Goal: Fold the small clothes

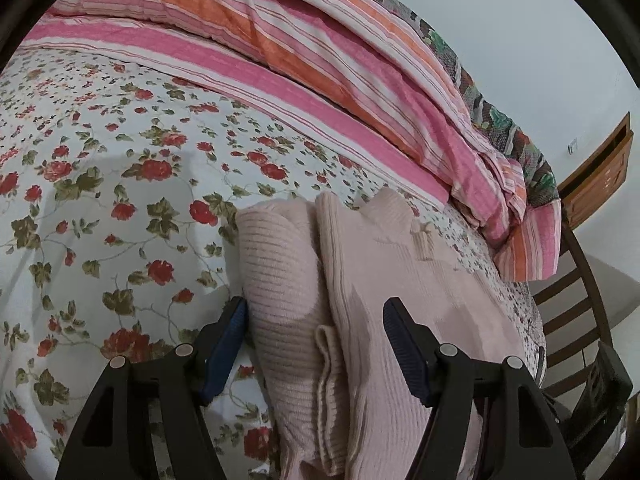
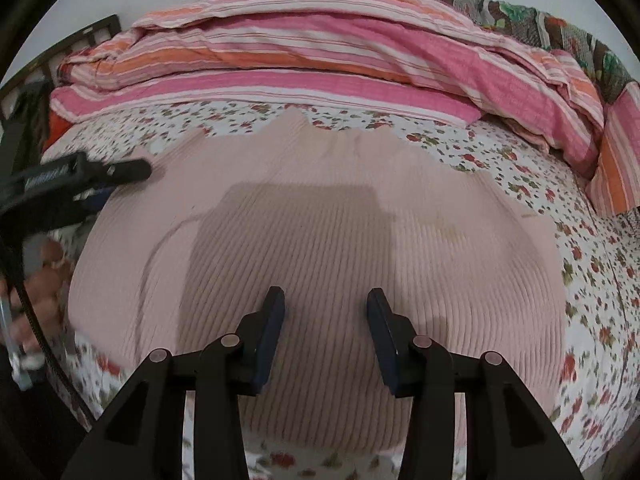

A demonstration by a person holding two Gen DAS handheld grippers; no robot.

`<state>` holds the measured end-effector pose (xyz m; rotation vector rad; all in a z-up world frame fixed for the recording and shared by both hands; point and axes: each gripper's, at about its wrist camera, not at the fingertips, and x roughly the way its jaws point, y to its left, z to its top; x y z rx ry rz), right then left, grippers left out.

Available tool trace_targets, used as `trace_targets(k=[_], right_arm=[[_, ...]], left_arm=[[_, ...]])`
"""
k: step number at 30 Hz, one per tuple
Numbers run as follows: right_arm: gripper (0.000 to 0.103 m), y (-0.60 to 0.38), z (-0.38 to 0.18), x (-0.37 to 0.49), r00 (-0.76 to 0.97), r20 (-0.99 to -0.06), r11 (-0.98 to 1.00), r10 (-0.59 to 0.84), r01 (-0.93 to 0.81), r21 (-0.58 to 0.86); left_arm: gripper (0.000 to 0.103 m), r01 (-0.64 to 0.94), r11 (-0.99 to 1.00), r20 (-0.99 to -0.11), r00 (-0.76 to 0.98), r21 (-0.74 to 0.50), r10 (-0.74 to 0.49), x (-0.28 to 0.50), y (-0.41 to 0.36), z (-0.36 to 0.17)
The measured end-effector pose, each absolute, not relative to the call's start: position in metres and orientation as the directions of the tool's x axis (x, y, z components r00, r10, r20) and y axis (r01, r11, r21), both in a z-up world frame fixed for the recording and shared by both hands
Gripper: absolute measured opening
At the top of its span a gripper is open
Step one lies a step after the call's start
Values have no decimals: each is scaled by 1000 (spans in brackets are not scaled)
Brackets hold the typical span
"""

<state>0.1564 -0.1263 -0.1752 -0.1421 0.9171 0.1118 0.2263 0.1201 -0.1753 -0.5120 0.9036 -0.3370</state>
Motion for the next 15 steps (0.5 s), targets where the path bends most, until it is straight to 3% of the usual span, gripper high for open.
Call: trace_targets(k=[12, 15], right_arm=[[43, -131, -191, 112, 611, -788, 981, 76, -187, -50], [43, -143, -177, 109, 639, -752, 977, 165, -208, 37]], left_arm=[[67, 125, 836, -675, 532, -535, -511, 211, 115, -179], [67, 146, 835, -679, 517, -530, -521, 203, 118, -178]])
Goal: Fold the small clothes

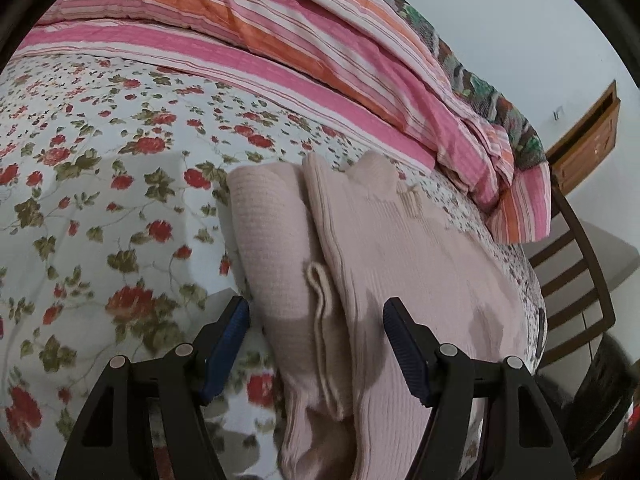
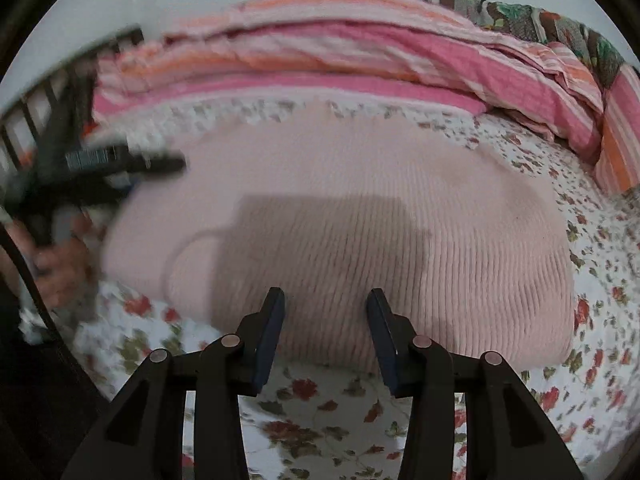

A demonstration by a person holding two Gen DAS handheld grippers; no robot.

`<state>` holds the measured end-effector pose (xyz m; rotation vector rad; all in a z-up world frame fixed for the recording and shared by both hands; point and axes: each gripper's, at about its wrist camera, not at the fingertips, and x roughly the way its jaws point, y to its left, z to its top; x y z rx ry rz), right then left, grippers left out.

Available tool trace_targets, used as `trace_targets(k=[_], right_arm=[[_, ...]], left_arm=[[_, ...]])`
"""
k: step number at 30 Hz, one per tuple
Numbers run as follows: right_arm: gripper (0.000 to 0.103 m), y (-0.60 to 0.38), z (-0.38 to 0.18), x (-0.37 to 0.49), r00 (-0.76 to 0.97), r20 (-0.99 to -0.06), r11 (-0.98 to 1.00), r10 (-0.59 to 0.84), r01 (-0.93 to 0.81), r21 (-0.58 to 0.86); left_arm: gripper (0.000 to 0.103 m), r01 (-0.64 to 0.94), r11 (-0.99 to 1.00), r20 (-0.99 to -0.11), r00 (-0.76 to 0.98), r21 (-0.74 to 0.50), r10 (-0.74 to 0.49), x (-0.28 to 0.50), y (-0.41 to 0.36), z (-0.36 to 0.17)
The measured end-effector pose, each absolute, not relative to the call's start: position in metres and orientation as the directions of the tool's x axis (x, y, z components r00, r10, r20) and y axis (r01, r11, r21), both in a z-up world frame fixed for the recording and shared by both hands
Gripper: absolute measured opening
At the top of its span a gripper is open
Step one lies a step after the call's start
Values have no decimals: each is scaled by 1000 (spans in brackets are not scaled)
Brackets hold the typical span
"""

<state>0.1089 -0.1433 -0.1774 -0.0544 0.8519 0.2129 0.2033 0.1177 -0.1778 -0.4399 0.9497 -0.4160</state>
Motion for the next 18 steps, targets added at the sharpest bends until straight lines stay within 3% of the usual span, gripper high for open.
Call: trace_targets(k=[3, 14, 16, 18], right_arm=[[43, -160, -164, 108, 674, -708, 974, 211, -210, 90], [43, -252, -136, 150, 779, -605, 983, 165, -77, 169], [43, -272, -138, 154, 787, -597, 980, 157, -48, 194], [43, -287, -142, 153, 792, -588, 976, 163, -41, 215]], left_arm=[[67, 129, 818, -676, 500, -560, -541, 197, 123, -181], [65, 114, 815, -664, 522, -568, -535, 181, 104, -184], [55, 86, 823, -670, 535, -562, -514, 185, 100, -186], [38, 36, 809, -664, 550, -587, -507, 189, 100, -188]])
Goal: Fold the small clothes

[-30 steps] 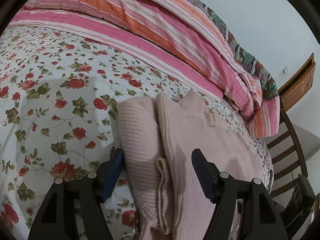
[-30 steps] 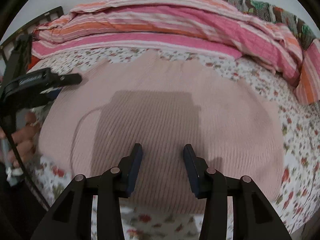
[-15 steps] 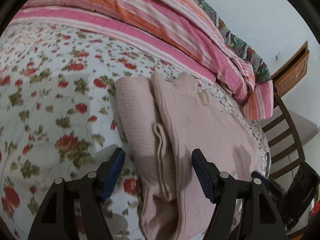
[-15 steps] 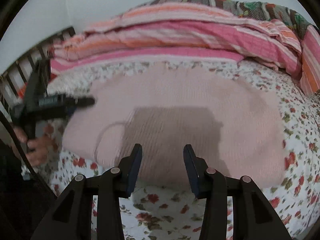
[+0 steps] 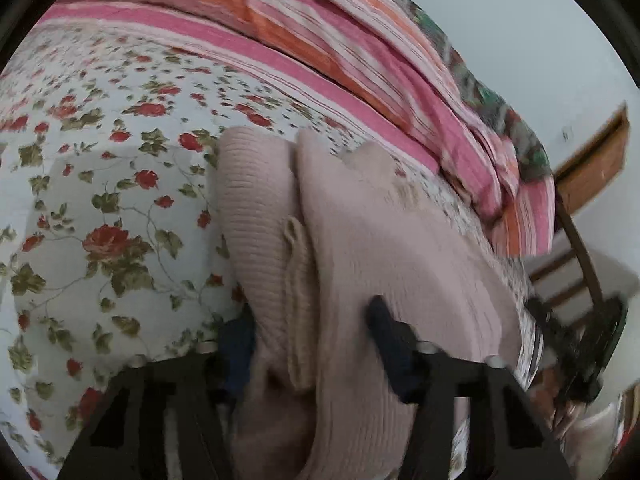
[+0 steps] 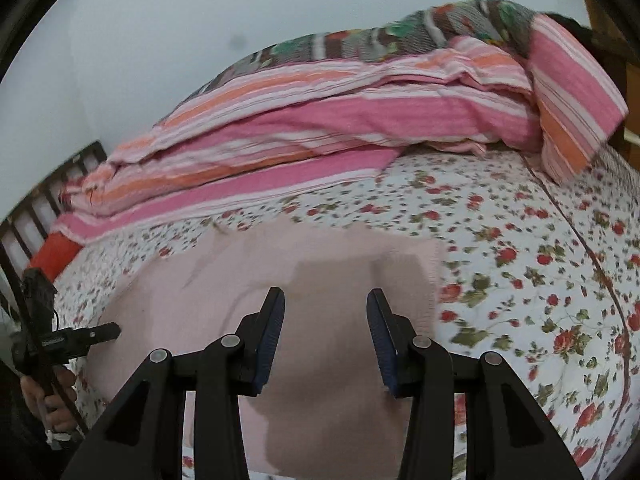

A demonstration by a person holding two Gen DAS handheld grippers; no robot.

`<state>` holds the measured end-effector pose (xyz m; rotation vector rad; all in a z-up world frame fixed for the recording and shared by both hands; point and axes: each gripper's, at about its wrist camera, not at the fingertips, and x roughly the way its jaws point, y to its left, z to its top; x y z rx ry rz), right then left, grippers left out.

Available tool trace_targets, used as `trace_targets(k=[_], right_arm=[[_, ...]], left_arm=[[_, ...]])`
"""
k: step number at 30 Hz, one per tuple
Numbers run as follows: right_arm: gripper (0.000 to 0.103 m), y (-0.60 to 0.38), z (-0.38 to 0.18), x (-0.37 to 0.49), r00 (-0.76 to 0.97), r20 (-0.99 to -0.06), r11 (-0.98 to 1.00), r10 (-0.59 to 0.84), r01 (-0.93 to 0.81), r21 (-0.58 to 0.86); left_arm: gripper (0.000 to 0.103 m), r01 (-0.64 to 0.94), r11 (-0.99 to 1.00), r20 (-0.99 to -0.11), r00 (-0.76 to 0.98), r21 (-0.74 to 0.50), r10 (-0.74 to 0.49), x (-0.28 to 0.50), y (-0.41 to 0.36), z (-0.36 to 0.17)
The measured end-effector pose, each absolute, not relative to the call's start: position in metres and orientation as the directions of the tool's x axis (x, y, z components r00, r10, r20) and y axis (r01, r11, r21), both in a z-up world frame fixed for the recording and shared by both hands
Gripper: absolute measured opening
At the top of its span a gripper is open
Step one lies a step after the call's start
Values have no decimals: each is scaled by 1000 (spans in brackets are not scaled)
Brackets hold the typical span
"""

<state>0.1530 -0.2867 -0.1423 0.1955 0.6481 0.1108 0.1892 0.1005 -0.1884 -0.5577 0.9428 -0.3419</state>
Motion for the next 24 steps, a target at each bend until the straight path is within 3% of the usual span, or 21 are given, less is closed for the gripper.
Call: trace_targets(k=[2, 6, 17, 24], right_arm=[[43, -303, -149, 153, 801, -584, 977, 133, -6, 214], [43, -332, -165, 153, 802, -586, 967, 120, 40, 252], [42, -383, -167, 133, 821, -568, 949, 48, 141, 283], [42, -423, -165, 119, 841, -540, 913, 31, 196, 358]], left_arm=[[28, -24, 762, -650, 540, -647, -535, 194, 104, -190], [23, -57, 764, -638, 592, -643, -493, 191, 100, -166], [22, 21, 886, -663, 656, -462, -361, 190, -11, -58], [21, 114, 936, -720, 610, -333, -331, 201, -138, -47]])
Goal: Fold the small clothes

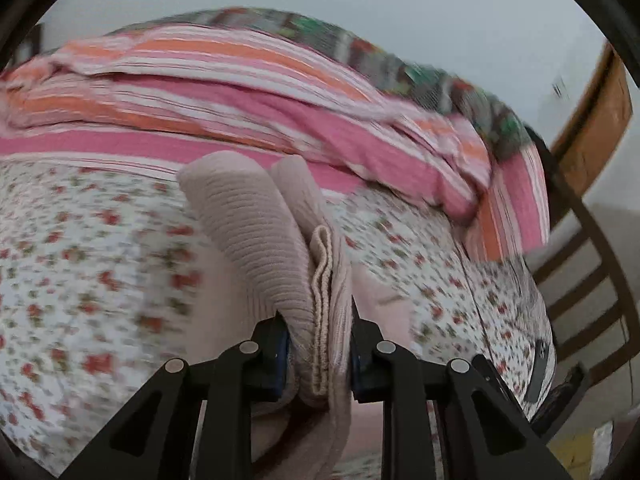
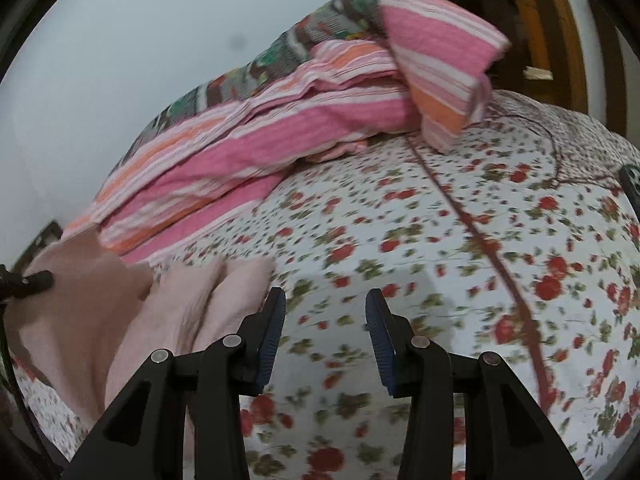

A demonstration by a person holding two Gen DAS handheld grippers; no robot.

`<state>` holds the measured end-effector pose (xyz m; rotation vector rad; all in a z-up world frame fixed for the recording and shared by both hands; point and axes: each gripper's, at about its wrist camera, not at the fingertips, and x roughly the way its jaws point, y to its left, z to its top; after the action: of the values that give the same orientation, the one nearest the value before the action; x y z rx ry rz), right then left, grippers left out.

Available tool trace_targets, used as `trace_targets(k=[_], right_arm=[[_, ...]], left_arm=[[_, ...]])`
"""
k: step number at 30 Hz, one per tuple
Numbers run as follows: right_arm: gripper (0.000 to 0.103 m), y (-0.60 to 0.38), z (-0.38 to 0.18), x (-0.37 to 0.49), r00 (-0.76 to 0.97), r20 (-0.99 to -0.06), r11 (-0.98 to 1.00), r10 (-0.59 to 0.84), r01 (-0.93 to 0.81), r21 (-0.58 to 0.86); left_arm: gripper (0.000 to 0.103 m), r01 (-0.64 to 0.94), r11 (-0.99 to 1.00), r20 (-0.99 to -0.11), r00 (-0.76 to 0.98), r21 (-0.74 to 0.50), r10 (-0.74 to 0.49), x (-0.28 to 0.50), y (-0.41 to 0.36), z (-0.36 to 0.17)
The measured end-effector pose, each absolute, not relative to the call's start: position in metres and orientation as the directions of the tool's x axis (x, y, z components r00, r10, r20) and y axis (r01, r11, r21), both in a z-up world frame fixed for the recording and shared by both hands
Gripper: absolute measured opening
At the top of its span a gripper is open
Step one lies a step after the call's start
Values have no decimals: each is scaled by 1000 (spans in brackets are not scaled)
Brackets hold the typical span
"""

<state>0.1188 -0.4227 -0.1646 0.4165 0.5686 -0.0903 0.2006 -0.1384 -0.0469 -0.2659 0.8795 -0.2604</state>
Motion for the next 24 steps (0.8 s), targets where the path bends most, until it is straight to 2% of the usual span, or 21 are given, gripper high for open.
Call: trace_targets(k=[4, 7, 8, 9, 10, 13, 15, 19, 22, 24], right_arm=[[42, -436, -163, 110, 855, -518, 900, 33, 200, 387], [42, -442, -161, 106, 861, -509, 904, 8, 212, 372], [42, -444, -161, 105, 861, -508, 903, 7, 212, 373], [42, -445, -161, 103, 862, -507, 902, 11, 211, 377], [42, -447, -162, 102, 862, -507, 900, 17, 208, 384], [42, -448, -162, 99, 866, -499, 893, 42, 191, 407], [42, -444, -161, 99, 869, -488, 889, 76, 163, 429], [43, -425, -158, 103, 869, -451, 869, 202, 53, 492], [47, -398, -148, 103, 853, -386, 833, 350, -95, 545], [49, -384, -141, 105, 841, -356, 814, 408, -158, 560]], left_arm=[[22, 173, 937, -779, 522, -302, -347, 208, -209, -89], [27, 212, 933, -801, 479, -290, -358, 207, -235, -122], [36, 228, 925, -789, 485, -304, -378, 204, -236, -123], [50, 256, 910, -766, 492, -327, -413, 201, -237, -121], [55, 295, 882, -739, 484, -367, -469, 198, -233, -116], [58, 342, 813, -682, 444, -471, -582, 194, -209, -100], [59, 344, 795, -645, 464, -500, -607, 191, -185, -89], [59, 280, 856, -645, 566, -435, -513, 183, -138, -80], [59, 207, 918, -691, 608, -338, -391, 175, -104, -95], [59, 189, 934, -703, 618, -303, -353, 168, -88, -106]])
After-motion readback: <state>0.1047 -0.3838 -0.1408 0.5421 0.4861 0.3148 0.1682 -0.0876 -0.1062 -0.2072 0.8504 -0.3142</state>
